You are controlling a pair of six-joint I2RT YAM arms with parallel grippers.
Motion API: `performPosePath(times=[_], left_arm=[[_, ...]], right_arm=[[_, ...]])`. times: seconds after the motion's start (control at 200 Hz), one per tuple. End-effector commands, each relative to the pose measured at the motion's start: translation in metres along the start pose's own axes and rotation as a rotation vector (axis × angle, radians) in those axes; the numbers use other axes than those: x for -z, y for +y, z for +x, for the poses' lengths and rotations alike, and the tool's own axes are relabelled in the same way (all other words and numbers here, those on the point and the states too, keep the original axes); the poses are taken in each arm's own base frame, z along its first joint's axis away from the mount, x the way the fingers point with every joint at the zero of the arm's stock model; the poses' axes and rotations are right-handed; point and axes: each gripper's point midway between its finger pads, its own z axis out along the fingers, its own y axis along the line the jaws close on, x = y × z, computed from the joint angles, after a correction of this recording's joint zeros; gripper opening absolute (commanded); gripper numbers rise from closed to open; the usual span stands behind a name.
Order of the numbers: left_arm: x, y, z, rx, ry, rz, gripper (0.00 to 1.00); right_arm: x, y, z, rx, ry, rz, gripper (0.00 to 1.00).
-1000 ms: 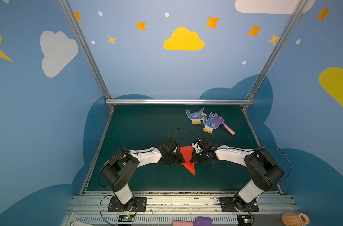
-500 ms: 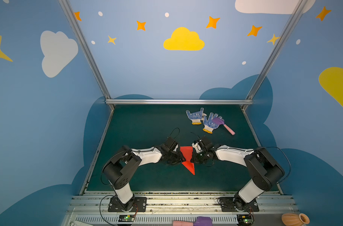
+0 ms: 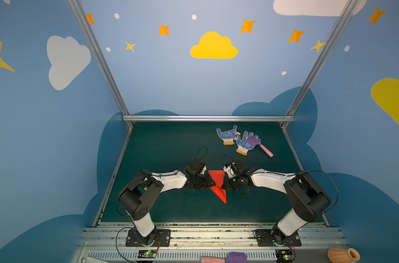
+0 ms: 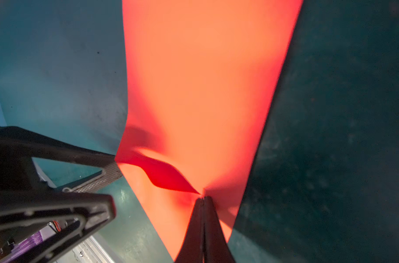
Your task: Fold a paper plane with a square sheet of paper (fold left side to right side)
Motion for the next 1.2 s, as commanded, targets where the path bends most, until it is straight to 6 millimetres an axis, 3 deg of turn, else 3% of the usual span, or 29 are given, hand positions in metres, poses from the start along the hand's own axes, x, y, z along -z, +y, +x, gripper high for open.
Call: performPosePath(times=[0.0, 0.19, 0.441, 0.606, 0.696, 0.851, 1.196], left_arm=[[0.001, -0.002, 0.0, -0.018, -0.003, 0.02, 0.38], [0.001, -0.002, 0.0, -0.029, -0.001, 0.018, 0.29], [0.0, 0.006, 0.001, -0.039, 0.0, -0.014, 0.06], [0.002, 0.007, 0.002, -0.047, -0.001, -0.028, 0.04], [0.005, 0.007, 0.002, -0.043, -0.009, -0.035, 0.04], [0.009, 0.009, 0.007, -0.027, -0.024, -0.068, 0.04], [0.019, 0.018, 0.023, 0.071, -0.083, -0.141, 0.04]], right_arm=[[-0.008, -0.02, 0.016, -0.016, 0.044, 0.065, 0.0], [-0.009, -0.021, 0.017, -0.017, 0.047, 0.067, 0.0], [-0.007, -0.019, 0.015, -0.015, 0.043, 0.062, 0.0], [0.015, -0.002, 0.0, 0.019, -0.002, 0.034, 0.0], [0.037, 0.012, -0.008, 0.055, -0.047, 0.014, 0.18], [0.064, 0.028, -0.007, 0.127, -0.081, -0.003, 0.38], [0.075, 0.038, 0.008, 0.222, -0.094, 0.027, 0.44]])
